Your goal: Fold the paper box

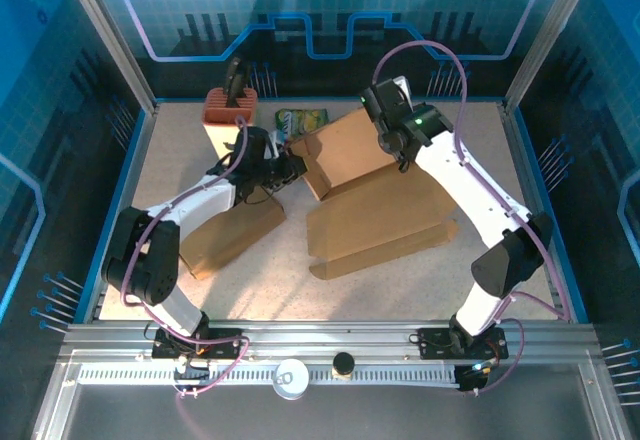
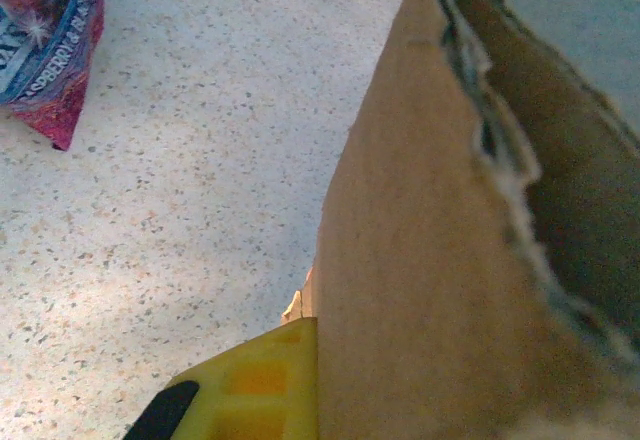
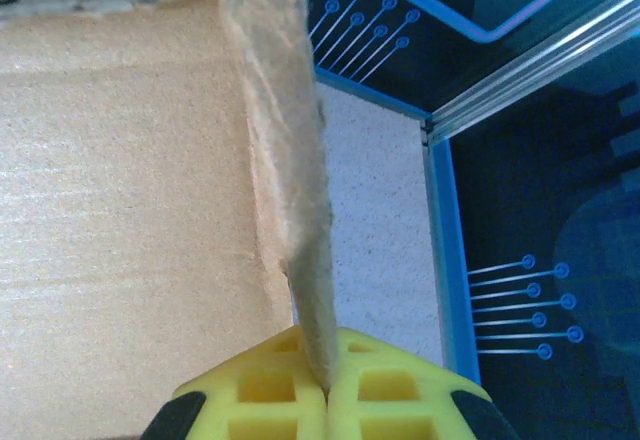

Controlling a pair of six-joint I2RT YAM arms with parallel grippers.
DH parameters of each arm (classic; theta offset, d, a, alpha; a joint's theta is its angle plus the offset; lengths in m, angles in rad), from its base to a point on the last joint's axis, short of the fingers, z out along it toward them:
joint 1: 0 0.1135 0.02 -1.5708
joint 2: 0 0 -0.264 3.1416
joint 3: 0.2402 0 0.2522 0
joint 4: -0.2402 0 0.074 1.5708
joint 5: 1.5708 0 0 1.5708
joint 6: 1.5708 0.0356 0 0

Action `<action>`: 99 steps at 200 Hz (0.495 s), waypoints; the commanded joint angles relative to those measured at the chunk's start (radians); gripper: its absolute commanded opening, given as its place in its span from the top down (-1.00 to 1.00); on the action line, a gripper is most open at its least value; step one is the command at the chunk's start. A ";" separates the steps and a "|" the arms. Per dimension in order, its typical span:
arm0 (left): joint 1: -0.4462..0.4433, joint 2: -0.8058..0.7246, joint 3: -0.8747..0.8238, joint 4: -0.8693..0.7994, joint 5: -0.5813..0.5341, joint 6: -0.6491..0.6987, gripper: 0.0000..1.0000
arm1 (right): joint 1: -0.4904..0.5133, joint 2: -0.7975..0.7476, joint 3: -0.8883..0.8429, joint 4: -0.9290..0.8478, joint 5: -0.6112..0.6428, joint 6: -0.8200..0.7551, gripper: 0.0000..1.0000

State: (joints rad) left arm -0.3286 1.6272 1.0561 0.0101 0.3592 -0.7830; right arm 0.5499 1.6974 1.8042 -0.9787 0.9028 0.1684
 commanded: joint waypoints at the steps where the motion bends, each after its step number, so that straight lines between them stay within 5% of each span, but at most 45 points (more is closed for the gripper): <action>1: -0.028 0.024 0.024 -0.066 -0.157 -0.002 0.97 | -0.005 -0.038 -0.066 -0.012 0.019 0.088 1.00; 35: -0.074 0.069 -0.016 -0.068 -0.296 -0.029 0.95 | -0.004 -0.039 -0.179 0.021 -0.004 0.129 1.00; 99: -0.093 0.185 -0.079 0.053 -0.324 -0.056 0.61 | 0.029 -0.066 -0.284 0.095 0.019 0.110 1.00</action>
State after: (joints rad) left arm -0.4255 1.7821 0.9997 0.0380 0.1123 -0.8219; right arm 0.5629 1.6810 1.5276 -0.9039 0.8639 0.2657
